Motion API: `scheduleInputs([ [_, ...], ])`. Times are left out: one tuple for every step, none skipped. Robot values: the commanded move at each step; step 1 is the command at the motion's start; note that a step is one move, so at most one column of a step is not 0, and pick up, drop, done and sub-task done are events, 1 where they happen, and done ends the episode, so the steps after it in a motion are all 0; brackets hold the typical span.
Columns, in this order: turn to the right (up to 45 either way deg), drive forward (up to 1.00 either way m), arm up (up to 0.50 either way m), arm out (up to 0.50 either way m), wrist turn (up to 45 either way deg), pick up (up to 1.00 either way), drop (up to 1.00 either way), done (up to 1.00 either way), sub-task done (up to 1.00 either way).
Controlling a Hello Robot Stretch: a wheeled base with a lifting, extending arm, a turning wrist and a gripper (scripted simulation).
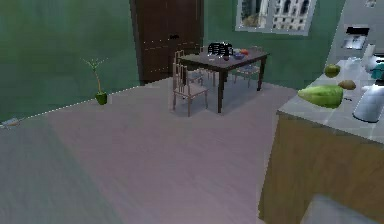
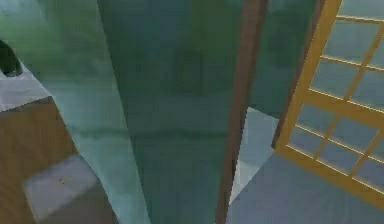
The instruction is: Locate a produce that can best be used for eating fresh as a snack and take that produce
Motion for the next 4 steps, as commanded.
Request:
scheduleInputs([
  [0.0,1.00,0.00,0.00,0.0,0.00,0.00,0.00,0.00],
  [3.0,0.00,0.00,0.00,0.0,0.00,0.00,0.00,0.00],
  [0.0,0.50,0.00,0.00,0.0,0.00,0.00,0.00,0.00],
  [-12.0,0.00,0.00,0.00,0.0,0.00,0.00,0.00,0.00],
])
